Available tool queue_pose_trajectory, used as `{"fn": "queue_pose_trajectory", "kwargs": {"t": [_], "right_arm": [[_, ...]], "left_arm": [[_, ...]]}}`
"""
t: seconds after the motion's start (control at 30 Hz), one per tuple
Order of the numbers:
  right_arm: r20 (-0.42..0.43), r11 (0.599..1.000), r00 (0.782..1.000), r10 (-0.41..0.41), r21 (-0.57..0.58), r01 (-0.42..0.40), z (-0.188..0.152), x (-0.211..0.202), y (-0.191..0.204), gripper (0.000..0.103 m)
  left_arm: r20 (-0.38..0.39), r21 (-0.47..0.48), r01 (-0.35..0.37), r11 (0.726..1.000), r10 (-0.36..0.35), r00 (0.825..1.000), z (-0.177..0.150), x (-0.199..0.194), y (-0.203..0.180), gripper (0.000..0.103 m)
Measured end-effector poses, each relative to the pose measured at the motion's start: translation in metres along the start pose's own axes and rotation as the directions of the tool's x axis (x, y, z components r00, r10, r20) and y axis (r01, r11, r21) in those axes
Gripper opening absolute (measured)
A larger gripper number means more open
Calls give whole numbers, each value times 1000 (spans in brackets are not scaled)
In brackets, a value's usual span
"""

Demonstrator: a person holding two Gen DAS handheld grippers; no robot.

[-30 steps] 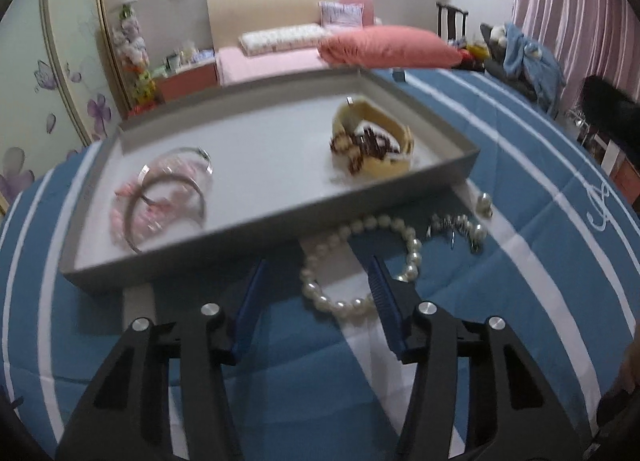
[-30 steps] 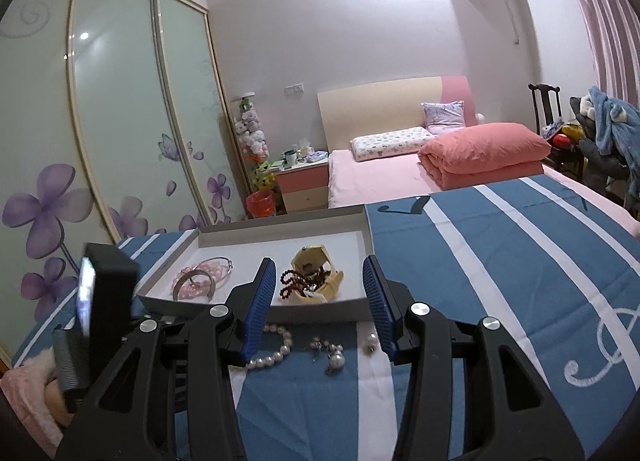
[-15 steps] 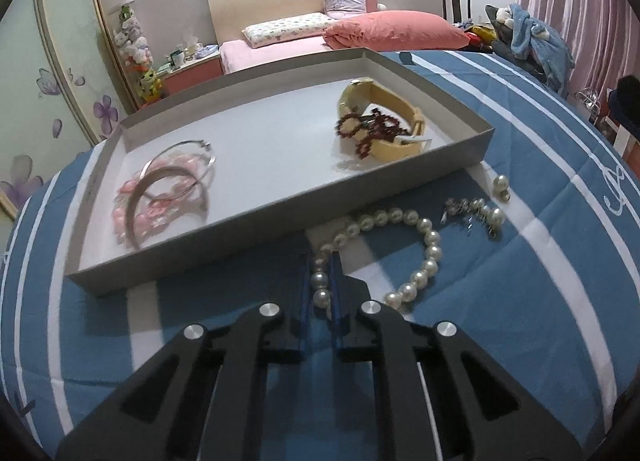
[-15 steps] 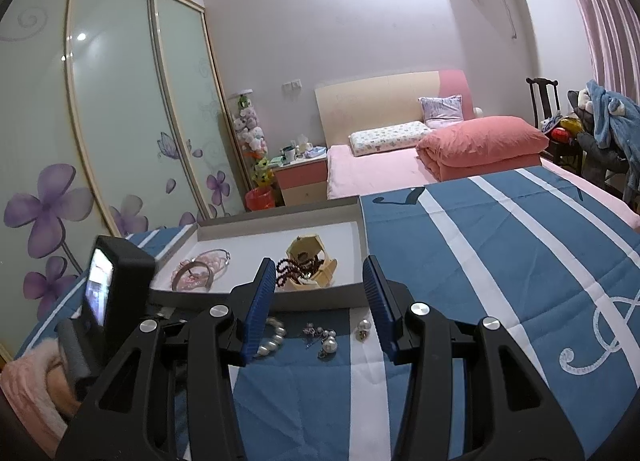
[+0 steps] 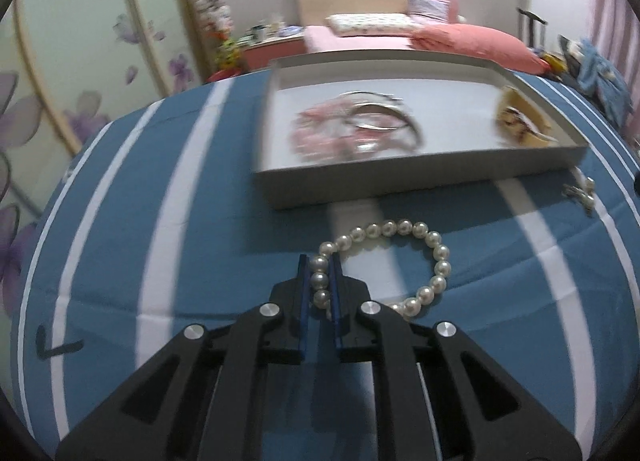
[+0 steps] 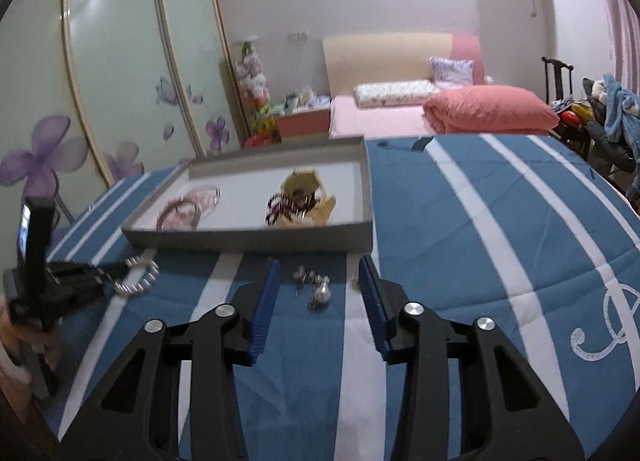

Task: Organize jewelry
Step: 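Grasp the white pearl bracelet with the left tool while the right tool grasps a pearl stud earring, then carry the pearl bracelet into the tray with the left tool while the right tool drops the stud there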

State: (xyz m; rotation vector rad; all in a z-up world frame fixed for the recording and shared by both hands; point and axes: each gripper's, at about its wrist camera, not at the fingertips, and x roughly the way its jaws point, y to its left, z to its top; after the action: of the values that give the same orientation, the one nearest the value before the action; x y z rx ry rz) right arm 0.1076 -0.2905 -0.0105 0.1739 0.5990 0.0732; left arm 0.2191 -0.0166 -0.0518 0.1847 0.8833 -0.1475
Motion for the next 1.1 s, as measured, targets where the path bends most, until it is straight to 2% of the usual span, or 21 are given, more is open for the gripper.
{"fn": "queue_pose_trajectory", "kwargs": {"t": [0.13, 0.23, 0.53, 0.93, 1.1], "right_arm": [[-79, 1000, 997, 2, -19, -3, -4, 14, 5, 32], [-118, 1000, 993, -4, -21, 2, -5, 22, 7, 31], [-211, 1000, 977, -28, -19, 24, -1, 45, 8, 25], [-242, 999, 970, -37, -11, 35, -1, 49, 5, 5], [-238, 999, 970, -38, -5, 38, -2, 47, 4, 4]], "left_arm": [[-7, -60, -31, 998, 30, 1000, -3, -1, 26, 10], [-10, -95, -36, 995, 35, 999, -3, -2, 37, 10], [-9, -113, -27, 993, 26, 1000, -5, -4, 46, 10], [-7, -121, -17, 992, 16, 1000, -4, -4, 44, 11], [-7, -122, -15, 992, 14, 1000, -4, -4, 45, 11]]}}
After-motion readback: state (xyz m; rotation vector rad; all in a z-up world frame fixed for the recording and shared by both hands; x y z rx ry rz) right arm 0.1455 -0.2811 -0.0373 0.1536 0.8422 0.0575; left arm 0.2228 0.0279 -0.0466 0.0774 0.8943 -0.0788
